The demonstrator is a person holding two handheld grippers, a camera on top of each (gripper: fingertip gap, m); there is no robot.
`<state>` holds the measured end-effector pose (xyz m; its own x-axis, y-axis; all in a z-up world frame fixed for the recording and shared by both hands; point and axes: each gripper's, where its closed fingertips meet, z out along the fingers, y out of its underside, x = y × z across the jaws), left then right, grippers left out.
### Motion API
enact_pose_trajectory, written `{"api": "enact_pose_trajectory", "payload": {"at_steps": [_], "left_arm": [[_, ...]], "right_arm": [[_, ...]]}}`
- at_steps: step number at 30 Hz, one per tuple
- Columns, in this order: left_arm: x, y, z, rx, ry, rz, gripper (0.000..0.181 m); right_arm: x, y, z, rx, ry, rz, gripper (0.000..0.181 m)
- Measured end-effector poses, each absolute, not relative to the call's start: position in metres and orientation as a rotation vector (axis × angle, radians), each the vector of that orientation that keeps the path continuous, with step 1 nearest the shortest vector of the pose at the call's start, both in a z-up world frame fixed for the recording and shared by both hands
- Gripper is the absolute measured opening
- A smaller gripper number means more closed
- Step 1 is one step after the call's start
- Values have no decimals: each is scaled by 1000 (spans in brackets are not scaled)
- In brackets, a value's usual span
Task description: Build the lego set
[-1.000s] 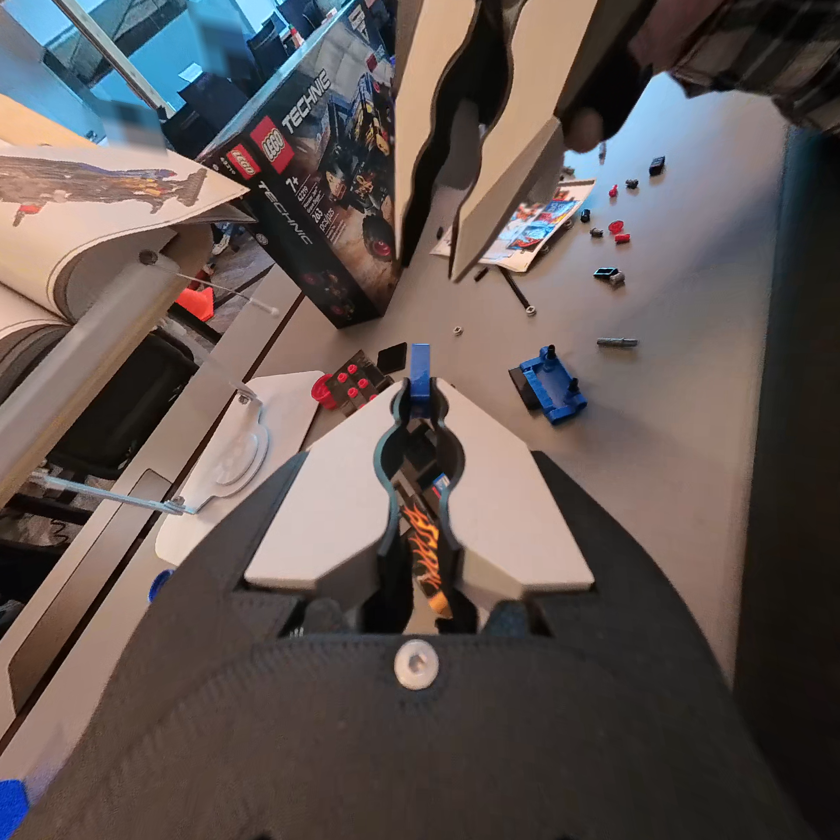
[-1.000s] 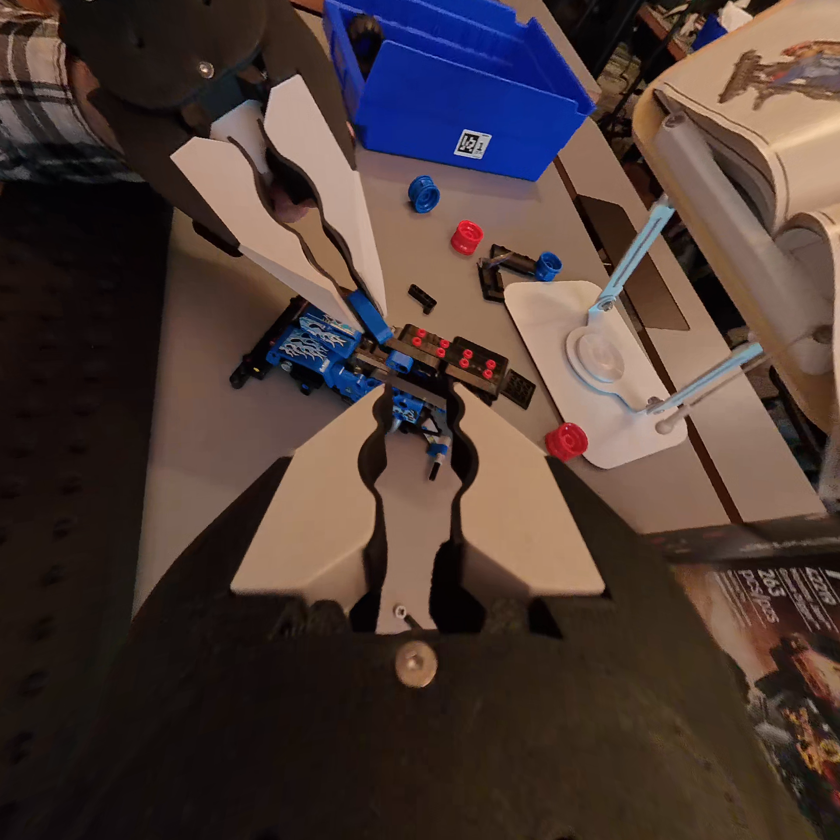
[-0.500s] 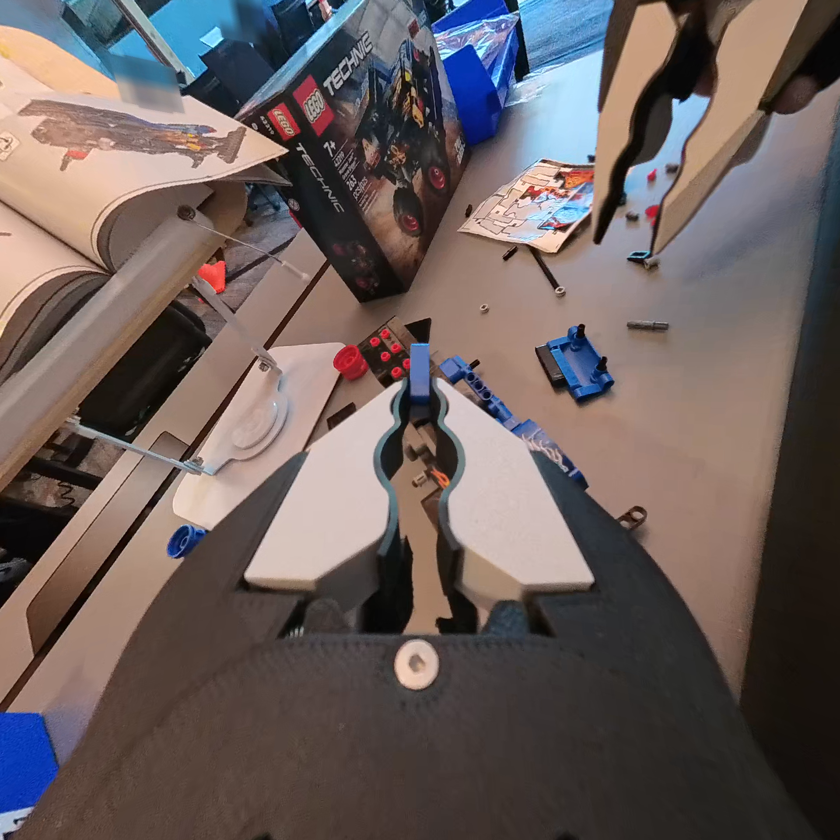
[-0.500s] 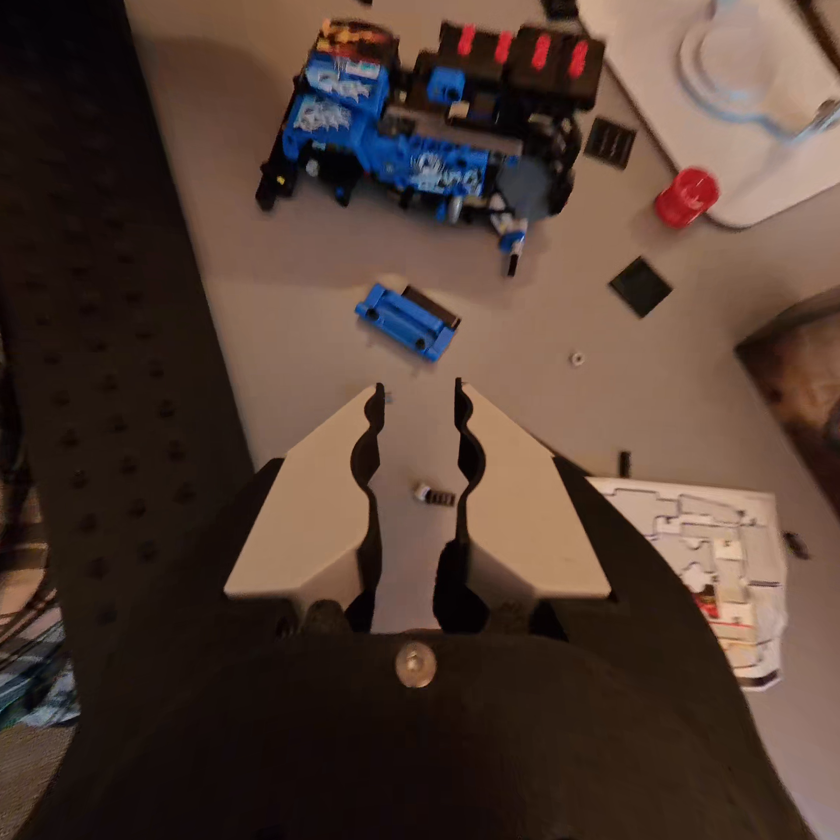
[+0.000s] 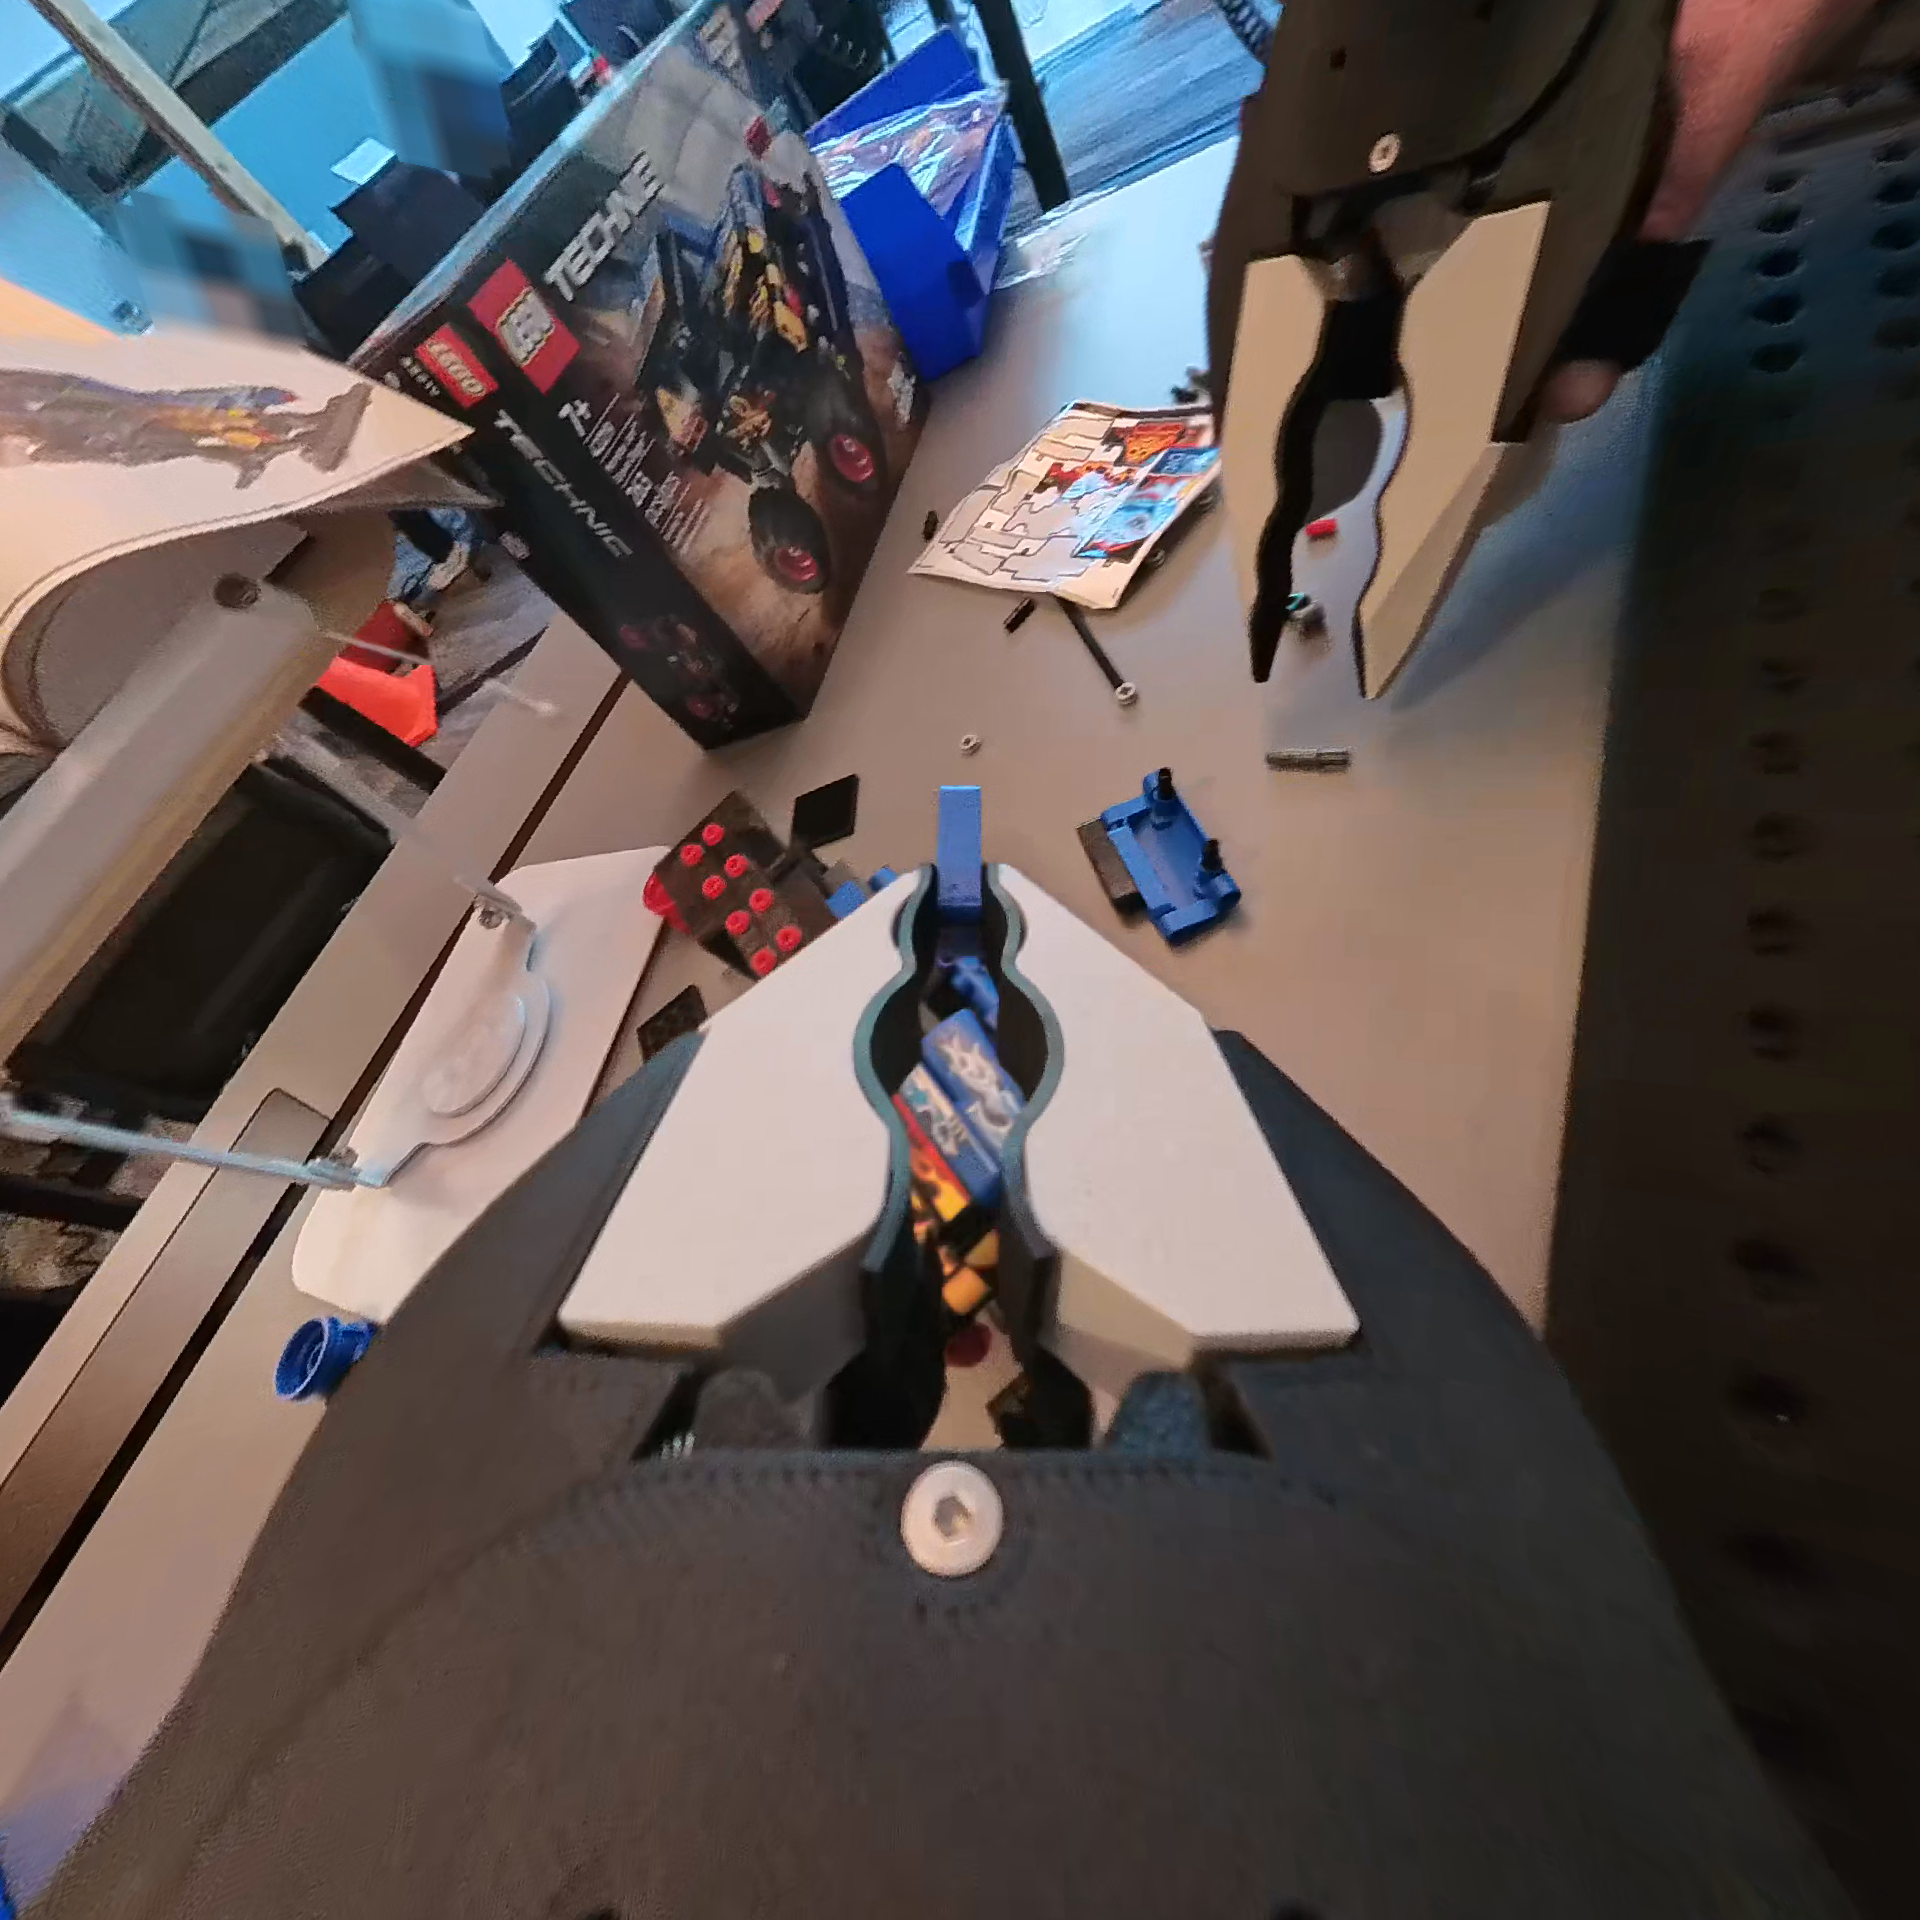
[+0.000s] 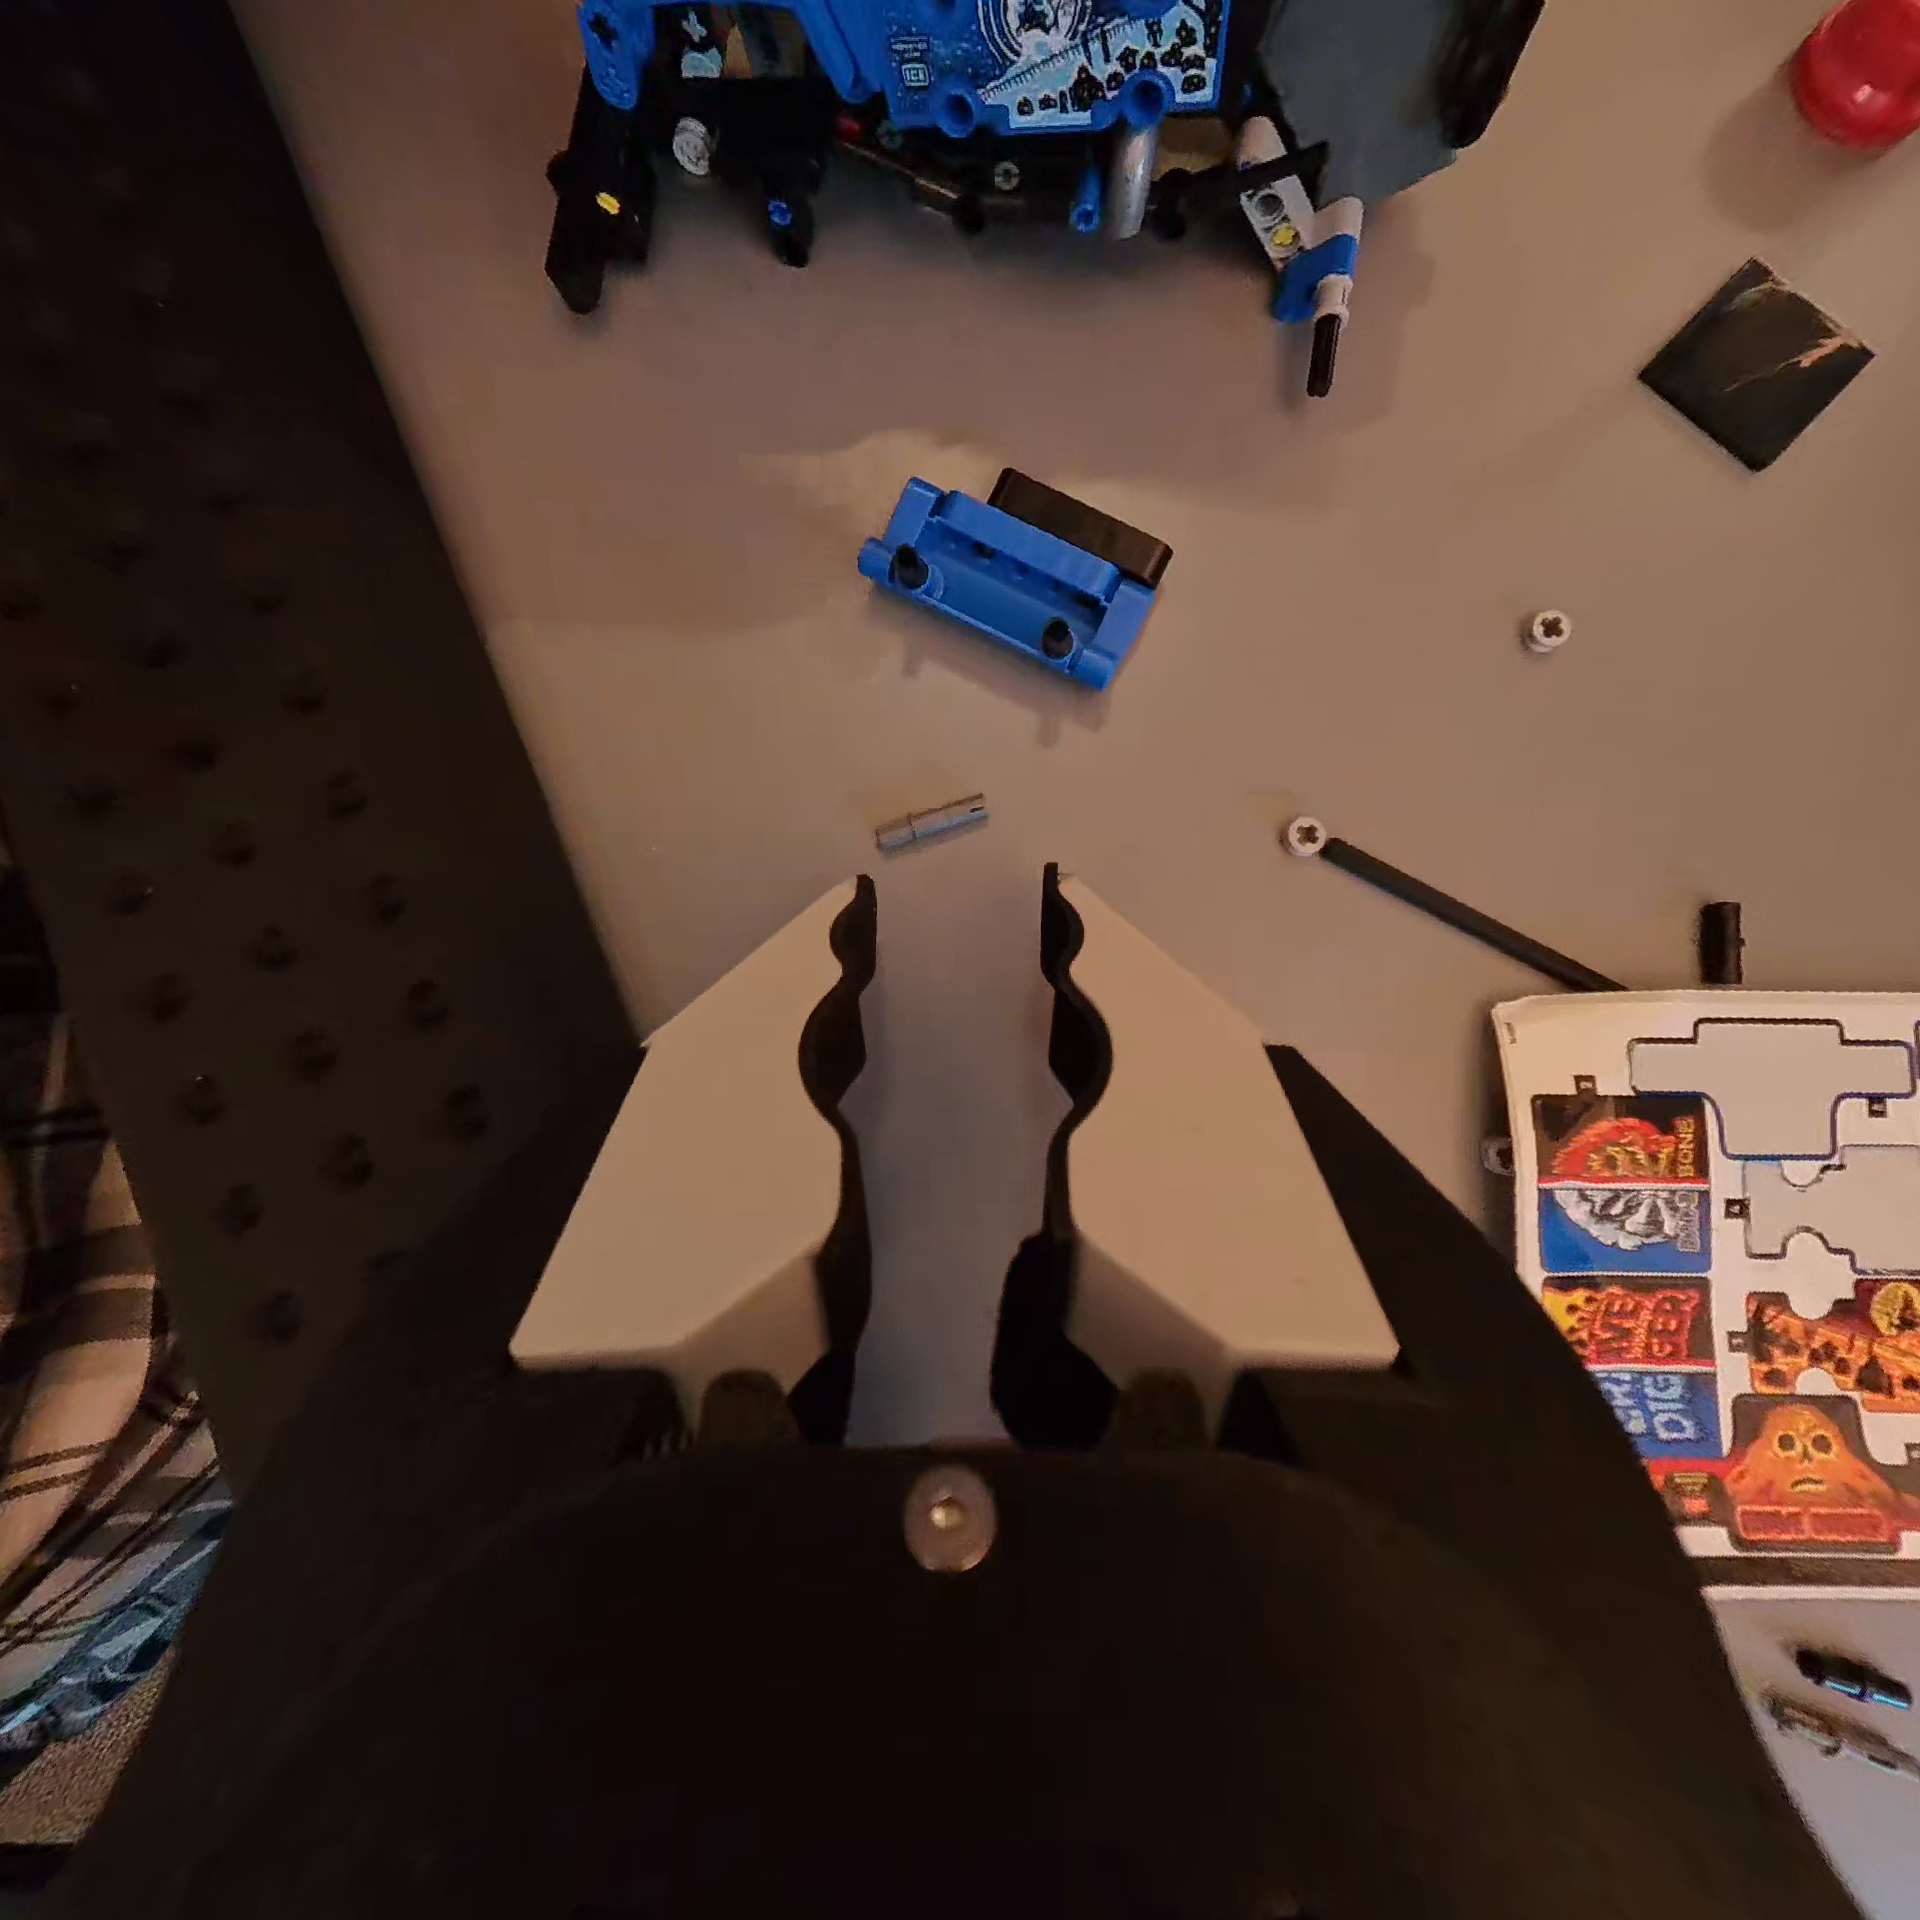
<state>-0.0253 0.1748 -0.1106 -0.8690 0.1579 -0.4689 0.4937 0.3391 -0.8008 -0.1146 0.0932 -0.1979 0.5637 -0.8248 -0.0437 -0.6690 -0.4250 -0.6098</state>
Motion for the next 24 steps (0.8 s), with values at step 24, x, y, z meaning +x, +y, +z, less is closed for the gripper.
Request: {"api": "enact_pose_trajectory", "payload": {"at_steps": [24], "left_arm": [[-54, 163, -123, 877, 1955, -1268, 6]], "right_arm": [[-108, 110, -210, -2351, 1031, -350, 21]]}}
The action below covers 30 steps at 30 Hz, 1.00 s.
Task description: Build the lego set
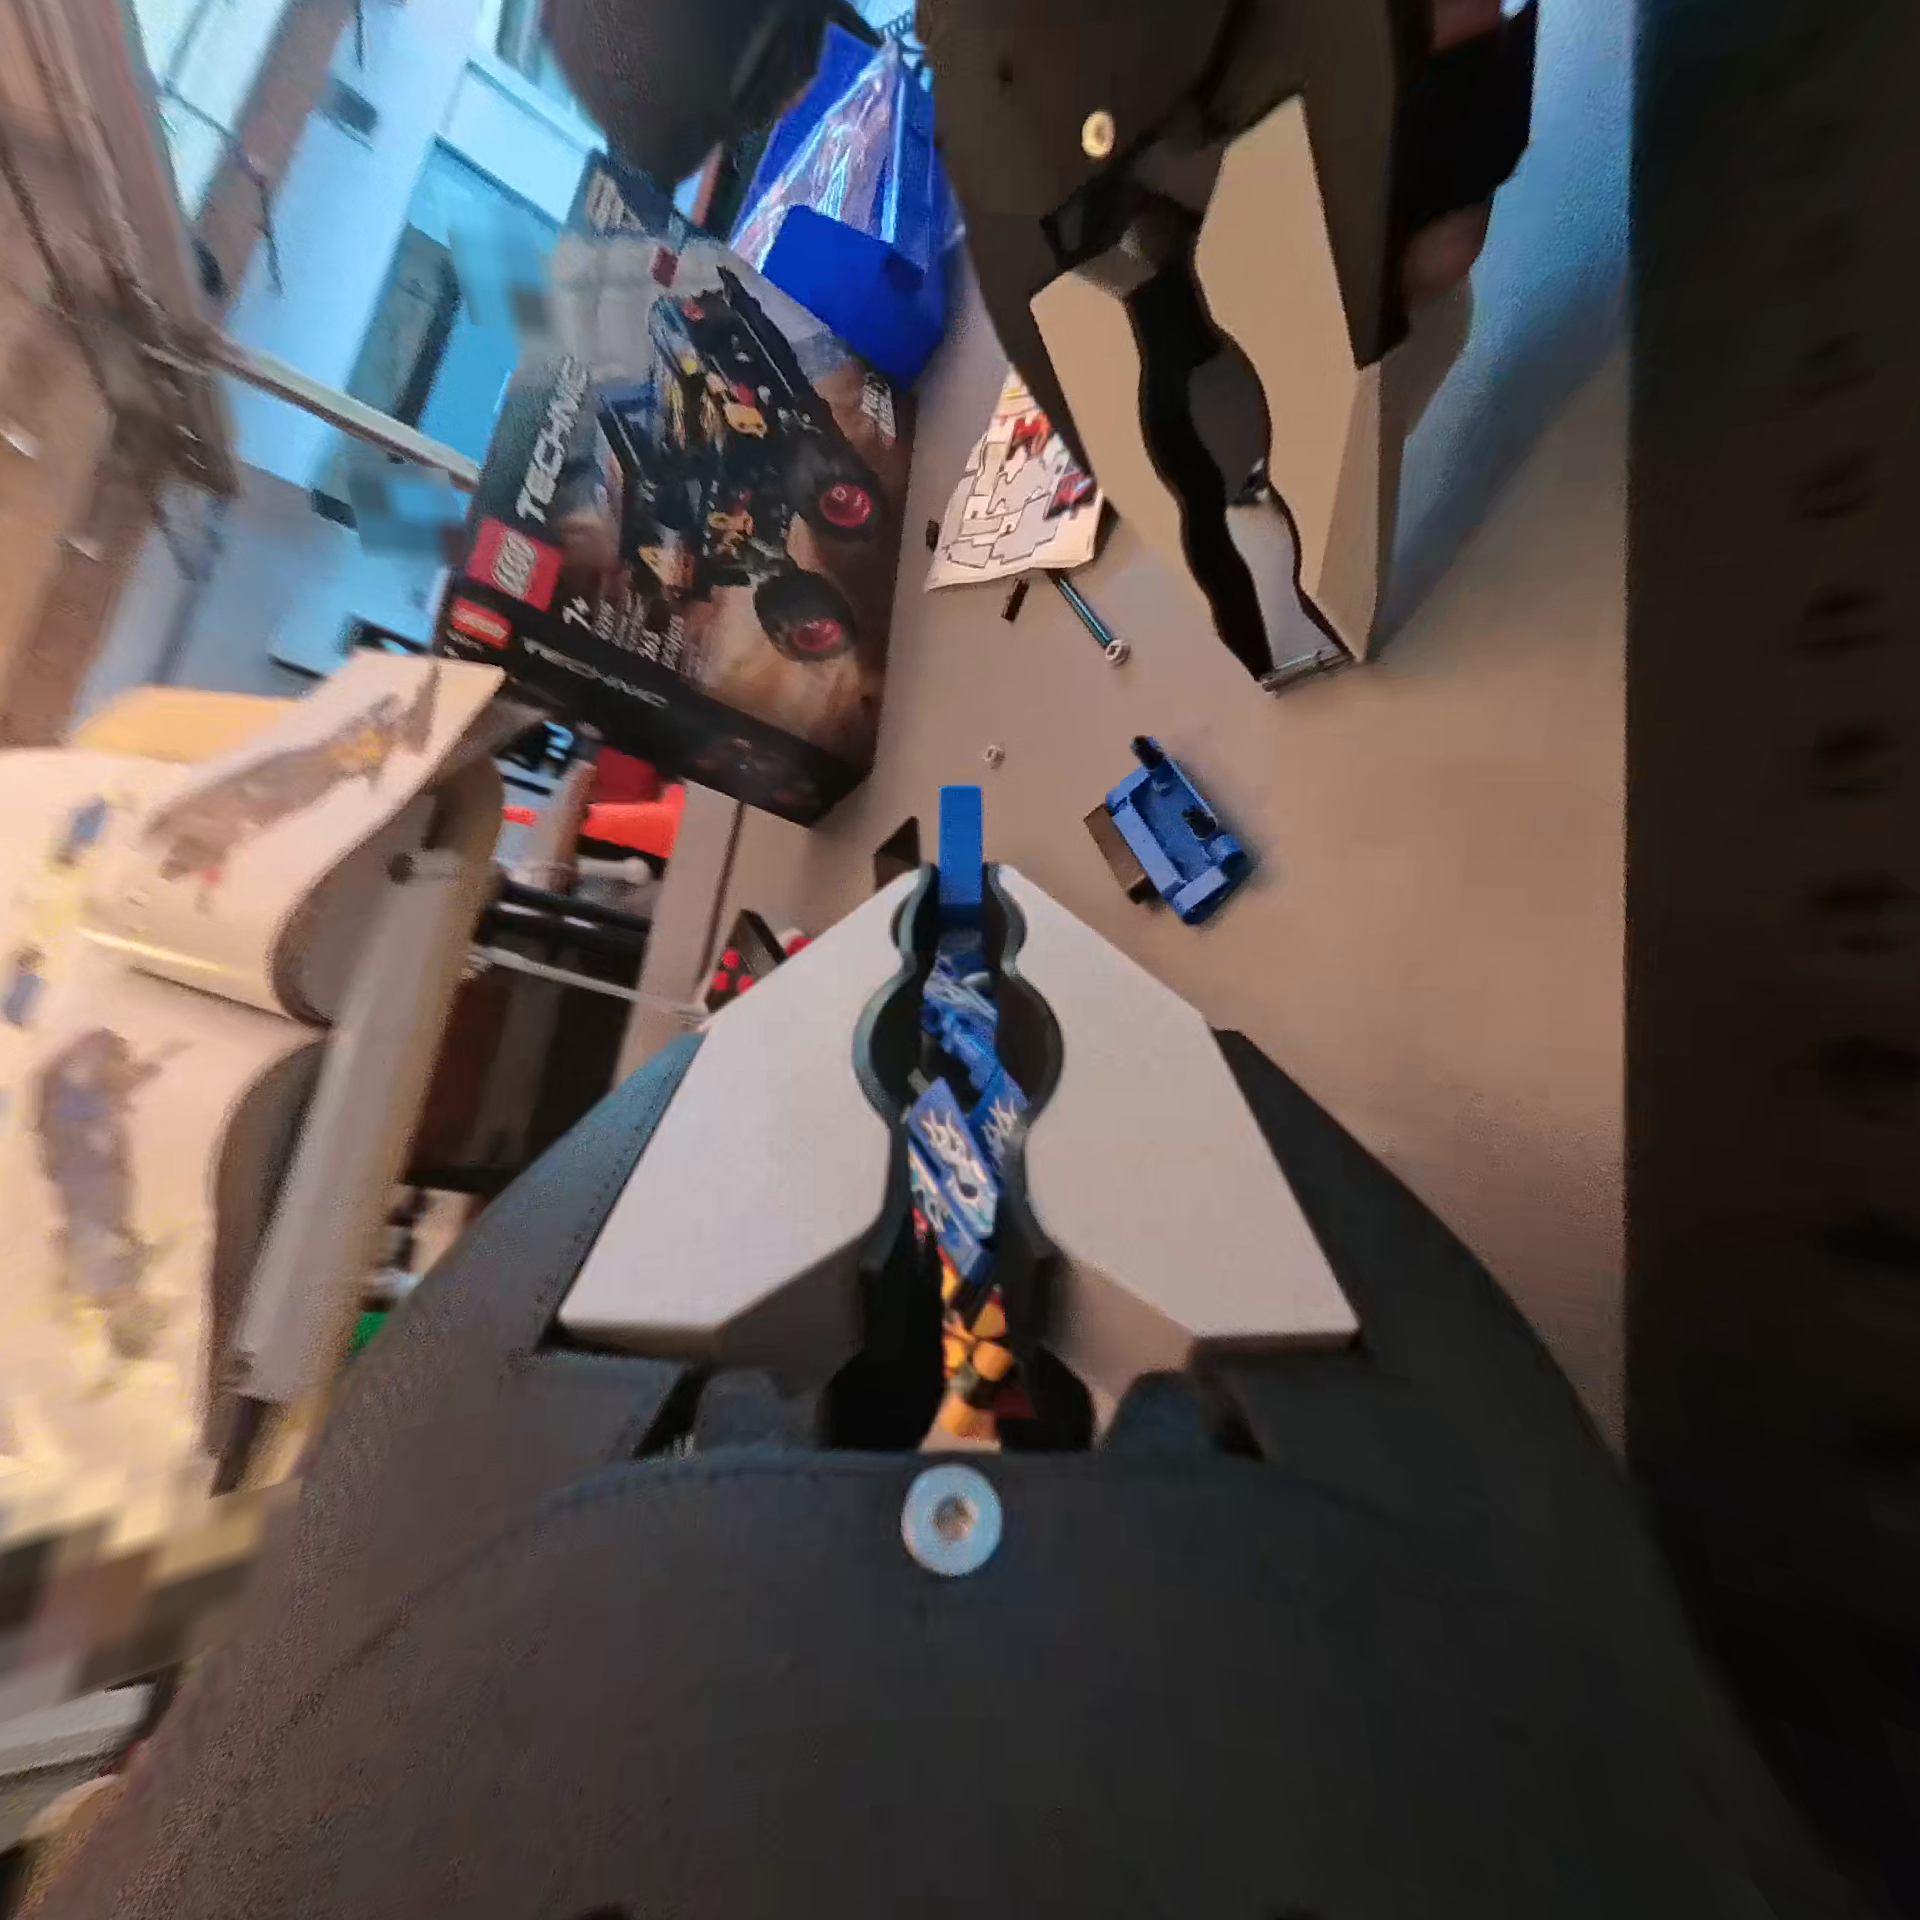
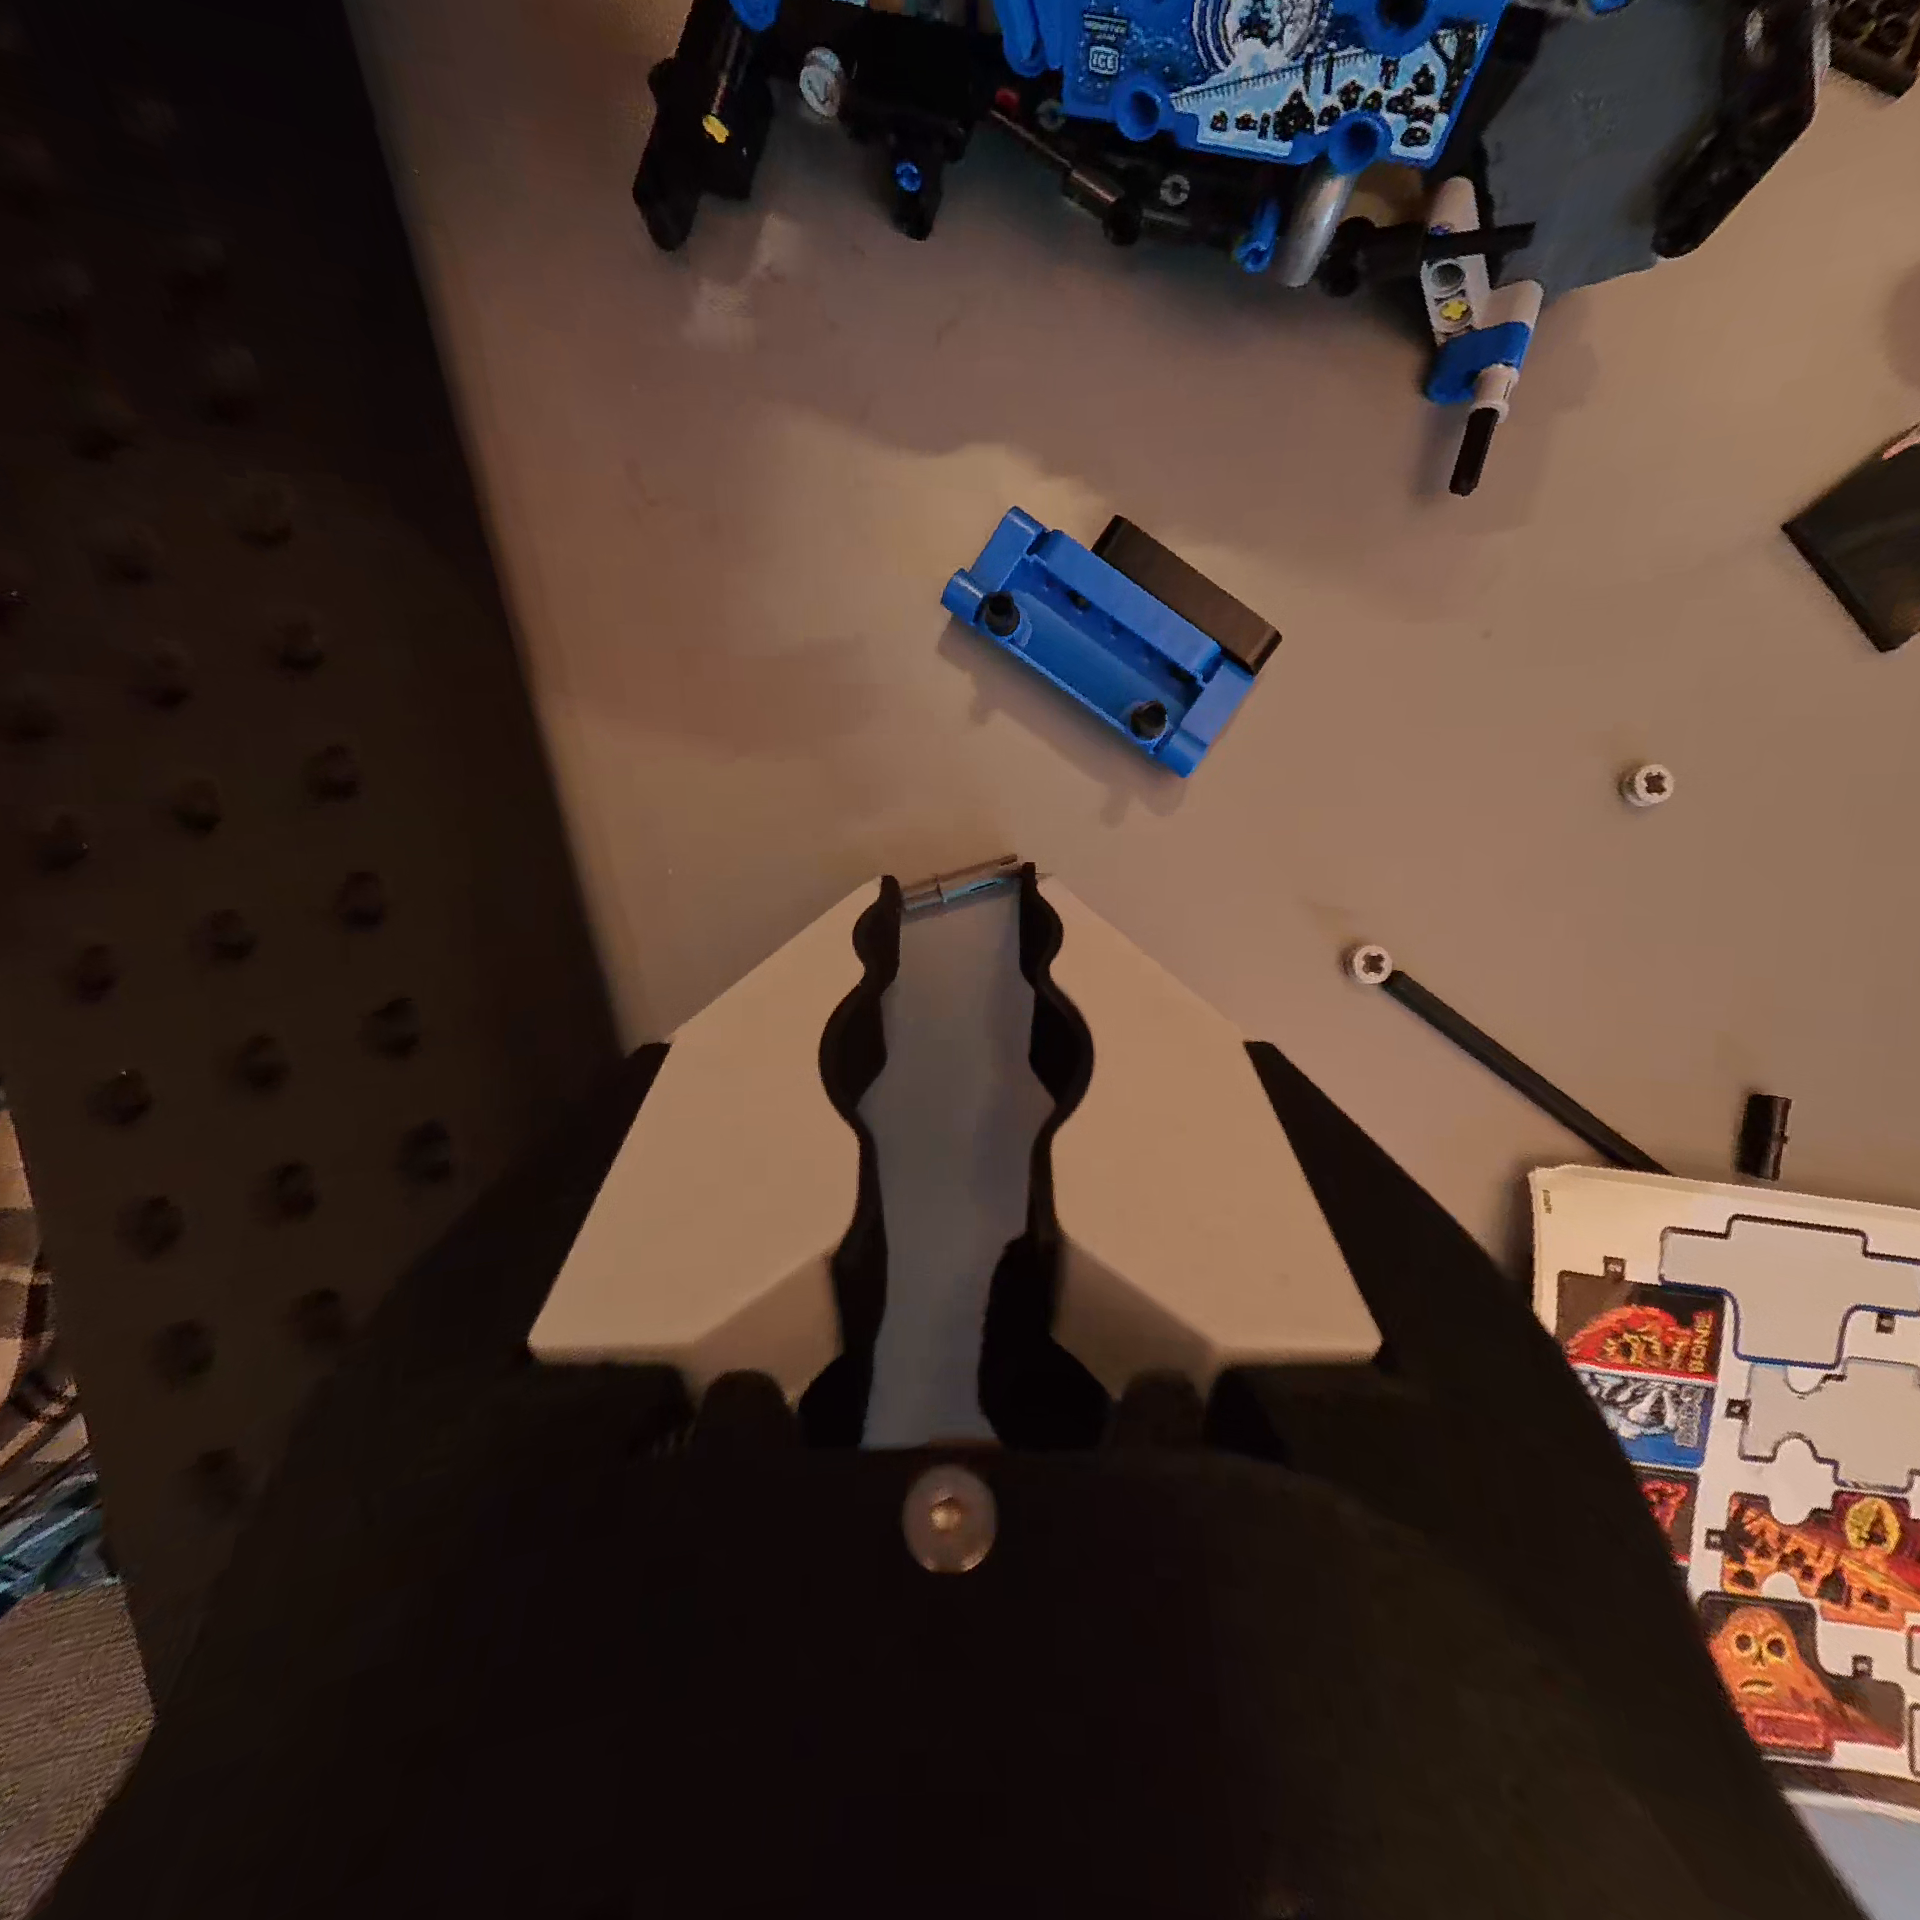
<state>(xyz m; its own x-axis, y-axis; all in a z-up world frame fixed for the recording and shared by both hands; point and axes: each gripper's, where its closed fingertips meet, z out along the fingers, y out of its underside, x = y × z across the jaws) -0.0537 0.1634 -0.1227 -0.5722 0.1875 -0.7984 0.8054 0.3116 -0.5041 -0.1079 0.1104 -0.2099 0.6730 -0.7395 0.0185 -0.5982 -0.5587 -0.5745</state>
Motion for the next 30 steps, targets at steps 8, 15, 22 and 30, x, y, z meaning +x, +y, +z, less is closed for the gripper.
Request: {"api": "enact_pose_trajectory", "payload": {"at_steps": [8, 15, 22, 30], "left_arm": [[-77, 157, -142, 1047, 1883, -1166, 6], [-93, 152, -175, 1155, 1986, -1061, 6], [-94, 150, -180, 1132, 2068, -1077, 6], [-100, 151, -190, 1179, 2118, -1039, 6]], "right_arm": [[-117, 112, -210, -2323, 1022, -306, 23], [-123, 111, -208, -2257, 1062, -217, 31], [-117, 107, -210, -2308, 1046, -290, 19], [-116, 111, -209, -2367, 937, -364, 11]]}}
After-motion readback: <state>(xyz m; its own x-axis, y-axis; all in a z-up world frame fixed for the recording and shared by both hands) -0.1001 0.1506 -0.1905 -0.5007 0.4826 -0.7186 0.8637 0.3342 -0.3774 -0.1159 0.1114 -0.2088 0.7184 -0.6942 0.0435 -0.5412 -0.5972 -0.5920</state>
